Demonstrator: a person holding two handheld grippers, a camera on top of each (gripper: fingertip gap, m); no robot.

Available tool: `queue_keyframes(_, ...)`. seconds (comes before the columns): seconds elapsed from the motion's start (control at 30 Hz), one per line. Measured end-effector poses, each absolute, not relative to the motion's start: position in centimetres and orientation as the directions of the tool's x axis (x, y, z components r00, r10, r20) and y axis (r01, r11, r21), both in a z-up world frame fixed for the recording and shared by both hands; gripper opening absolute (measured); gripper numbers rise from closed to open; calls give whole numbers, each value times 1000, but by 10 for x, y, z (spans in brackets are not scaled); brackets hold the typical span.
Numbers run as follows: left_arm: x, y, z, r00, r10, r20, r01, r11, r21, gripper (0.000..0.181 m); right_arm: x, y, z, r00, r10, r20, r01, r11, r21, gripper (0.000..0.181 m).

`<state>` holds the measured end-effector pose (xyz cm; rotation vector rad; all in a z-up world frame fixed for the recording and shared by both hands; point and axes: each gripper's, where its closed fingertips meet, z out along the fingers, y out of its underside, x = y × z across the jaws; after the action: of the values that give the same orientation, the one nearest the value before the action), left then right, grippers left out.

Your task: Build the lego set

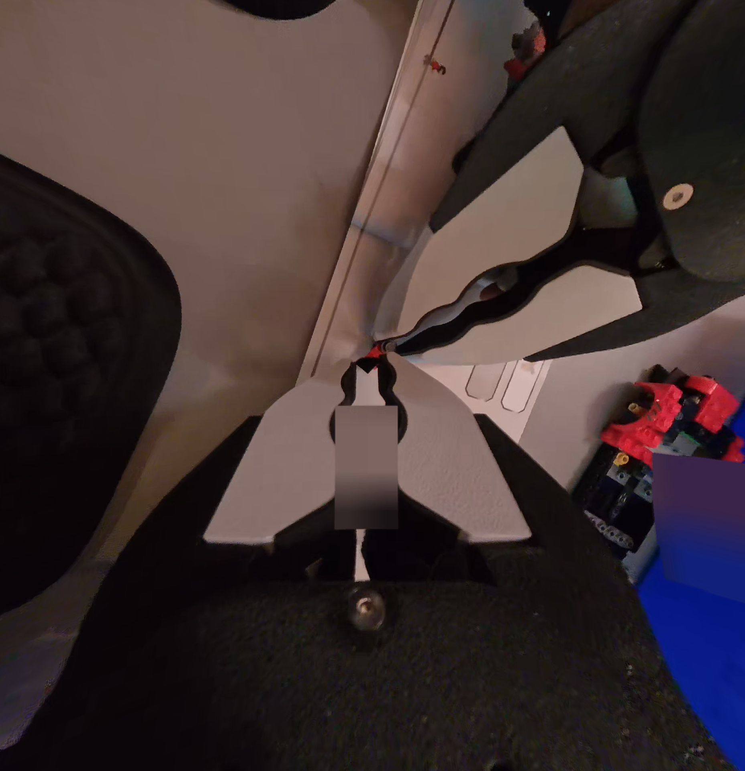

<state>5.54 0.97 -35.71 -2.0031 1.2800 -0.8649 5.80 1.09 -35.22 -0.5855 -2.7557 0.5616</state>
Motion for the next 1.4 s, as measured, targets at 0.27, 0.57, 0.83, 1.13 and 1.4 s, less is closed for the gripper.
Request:
queue_keyframes(0.27,55,10,-357,321,-925,203,-532,-354,-769,7,56,12,-356,-895,367,252,248,881,-402,10)
queue_keyframes(0.57,56,10,-357,320,-924,209,-531,-358,-768,7,54,12,-355,-887,342,309,202,891,-407,10)
queue_keyframes(0.83,56,10,-357,320,-923,213,-530,-361,-767,7,54,11,-355,-884,343,318,192,886,-422,11)
queue_keyframes(1.13,56,10,-357,320,-923,214,-530,-362,-767,7,53,9,-355,-886,332,323,176,887,-428,11)
queue_keyframes(1.4,56,9,-357,319,-923,216,-530,-362,-767,7,53,10,-355,-890,325,320,173,890,-423,11)
